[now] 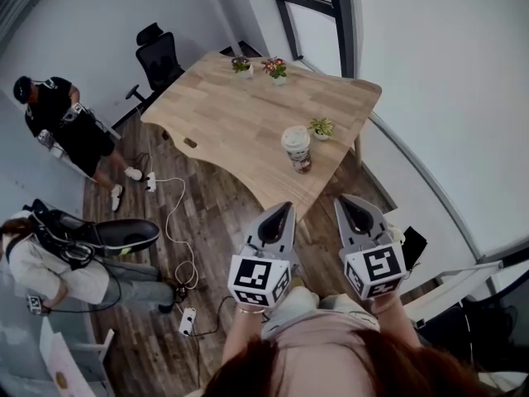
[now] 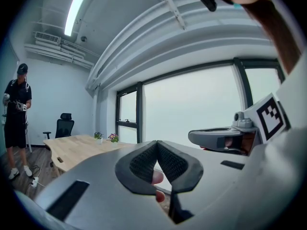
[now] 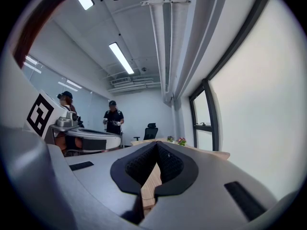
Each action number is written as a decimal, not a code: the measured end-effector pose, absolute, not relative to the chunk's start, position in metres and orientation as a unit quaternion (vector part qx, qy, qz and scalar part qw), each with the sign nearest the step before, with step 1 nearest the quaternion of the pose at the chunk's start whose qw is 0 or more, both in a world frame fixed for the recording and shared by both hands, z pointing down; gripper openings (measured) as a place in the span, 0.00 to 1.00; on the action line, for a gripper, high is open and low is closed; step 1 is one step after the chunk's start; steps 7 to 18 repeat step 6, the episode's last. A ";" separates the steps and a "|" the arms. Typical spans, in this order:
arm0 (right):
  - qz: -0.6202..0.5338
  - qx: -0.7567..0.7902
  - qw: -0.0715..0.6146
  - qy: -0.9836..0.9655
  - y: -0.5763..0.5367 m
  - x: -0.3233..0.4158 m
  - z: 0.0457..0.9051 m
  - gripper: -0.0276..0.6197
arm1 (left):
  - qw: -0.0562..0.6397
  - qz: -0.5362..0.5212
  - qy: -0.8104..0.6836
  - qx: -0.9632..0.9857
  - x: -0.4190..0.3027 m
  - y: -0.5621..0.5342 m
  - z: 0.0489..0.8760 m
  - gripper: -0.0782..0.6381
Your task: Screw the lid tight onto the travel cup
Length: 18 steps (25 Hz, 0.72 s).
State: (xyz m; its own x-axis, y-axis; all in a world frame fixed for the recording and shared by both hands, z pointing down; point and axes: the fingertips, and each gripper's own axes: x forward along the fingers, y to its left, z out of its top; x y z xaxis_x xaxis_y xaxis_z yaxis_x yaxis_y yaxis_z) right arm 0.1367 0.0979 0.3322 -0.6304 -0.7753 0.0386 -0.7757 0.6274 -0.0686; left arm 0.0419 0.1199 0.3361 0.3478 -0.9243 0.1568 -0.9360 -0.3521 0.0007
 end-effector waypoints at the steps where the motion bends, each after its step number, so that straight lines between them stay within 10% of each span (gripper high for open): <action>1: 0.038 0.429 0.003 -0.902 0.097 0.134 0.332 0.04 | 0.044 0.063 -0.567 0.820 0.041 0.120 0.335 0.11; 18: 0.029 0.425 0.009 -0.905 0.089 0.119 0.334 0.04 | 0.034 0.069 -0.567 0.820 0.029 0.116 0.338 0.11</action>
